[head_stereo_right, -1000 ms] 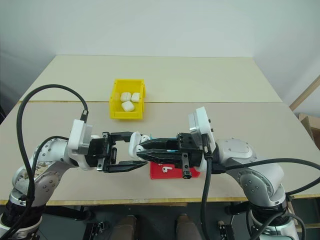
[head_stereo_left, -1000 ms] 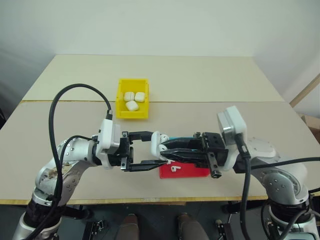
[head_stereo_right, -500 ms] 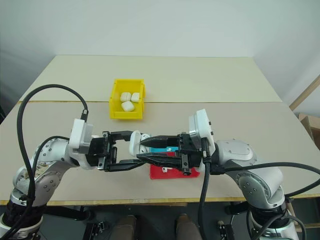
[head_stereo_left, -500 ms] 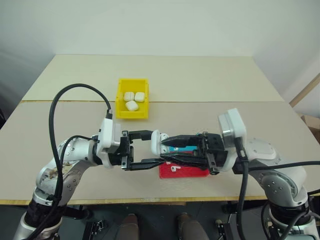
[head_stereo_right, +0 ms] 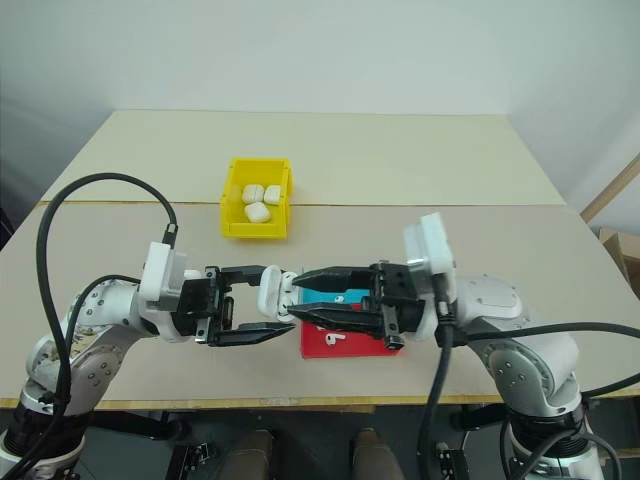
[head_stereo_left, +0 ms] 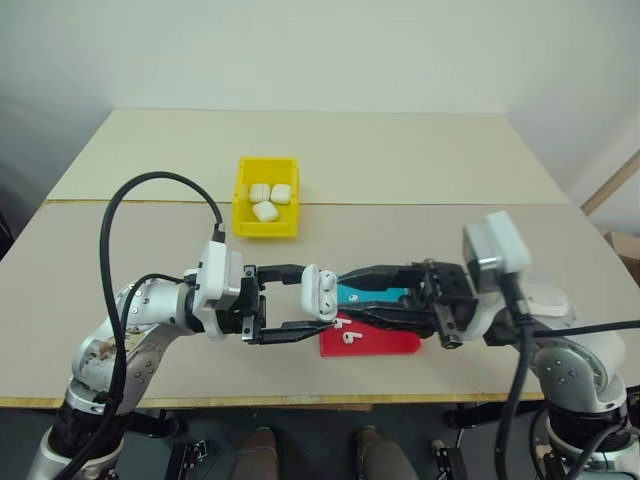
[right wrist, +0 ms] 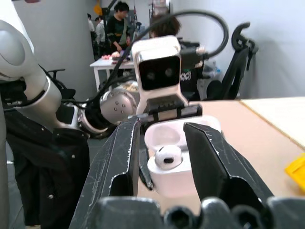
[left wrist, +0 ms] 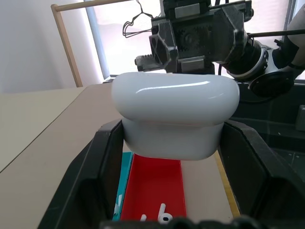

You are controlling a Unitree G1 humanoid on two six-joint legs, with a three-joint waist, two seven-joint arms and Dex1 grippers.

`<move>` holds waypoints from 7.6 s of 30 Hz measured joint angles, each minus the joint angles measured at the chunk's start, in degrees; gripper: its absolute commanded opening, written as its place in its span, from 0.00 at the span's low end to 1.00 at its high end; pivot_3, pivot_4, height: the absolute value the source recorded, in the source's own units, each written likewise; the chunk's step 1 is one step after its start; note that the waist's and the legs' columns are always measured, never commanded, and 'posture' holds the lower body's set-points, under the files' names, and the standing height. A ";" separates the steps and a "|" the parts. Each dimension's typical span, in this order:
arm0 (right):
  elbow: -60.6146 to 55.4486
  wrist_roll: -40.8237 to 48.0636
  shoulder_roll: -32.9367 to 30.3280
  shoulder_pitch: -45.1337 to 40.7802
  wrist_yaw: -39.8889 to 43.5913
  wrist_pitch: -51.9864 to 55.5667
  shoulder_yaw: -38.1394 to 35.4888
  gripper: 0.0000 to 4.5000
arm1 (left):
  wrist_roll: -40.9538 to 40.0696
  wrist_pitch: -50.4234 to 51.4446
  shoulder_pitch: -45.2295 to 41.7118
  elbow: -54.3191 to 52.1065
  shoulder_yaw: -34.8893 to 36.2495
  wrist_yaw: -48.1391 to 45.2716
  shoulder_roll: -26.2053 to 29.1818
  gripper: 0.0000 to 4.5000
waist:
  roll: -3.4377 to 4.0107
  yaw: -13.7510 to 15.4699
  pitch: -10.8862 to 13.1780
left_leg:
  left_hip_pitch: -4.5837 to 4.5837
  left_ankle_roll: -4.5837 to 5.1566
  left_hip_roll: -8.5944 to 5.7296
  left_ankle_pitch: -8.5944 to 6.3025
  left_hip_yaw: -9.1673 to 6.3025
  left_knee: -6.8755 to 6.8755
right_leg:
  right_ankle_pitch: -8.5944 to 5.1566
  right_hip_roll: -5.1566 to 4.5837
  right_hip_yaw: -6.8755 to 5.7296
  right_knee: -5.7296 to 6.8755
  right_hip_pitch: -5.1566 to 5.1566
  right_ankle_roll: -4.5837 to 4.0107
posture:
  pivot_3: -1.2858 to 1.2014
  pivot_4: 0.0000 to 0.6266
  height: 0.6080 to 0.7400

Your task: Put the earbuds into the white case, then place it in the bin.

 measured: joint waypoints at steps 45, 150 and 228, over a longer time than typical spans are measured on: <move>25.46 -31.05 1.46 -44.50 30.28 -10.49 24.72 0.00 | 2.24 -0.64 -1.40 1.90 -1.32 -0.15 -2.62 0.62 | 0.05 -0.11 0.03 | -0.08 0.01 0.00 -0.01 -0.01 0.07 | 0.07 -0.02 -0.04 0.05 -0.11 -0.11 | 0.52 0.24 1.00; 13.81 -29.32 -10.66 -13.93 3.61 -6.39 3.98 0.00 | 36.26 -3.37 -20.20 32.61 -3.40 40.20 -15.35 0.62 | 0.03 1.68 0.02 | -0.22 0.01 -0.23 -0.01 -0.10 0.18 | 0.10 -0.18 -0.07 0.04 -0.12 -0.04 | 0.52 0.24 1.00; 15.11 -24.34 -27.39 17.77 16.85 -12.03 -18.63 0.00 | -1.00 3.01 17.41 -7.39 20.84 13.54 5.41 1.00 | 0.02 1.36 0.03 | 0.60 -0.02 -0.15 0.02 0.07 0.18 | -0.15 -0.21 0.01 -0.36 0.81 0.49 | 0.52 0.24 1.00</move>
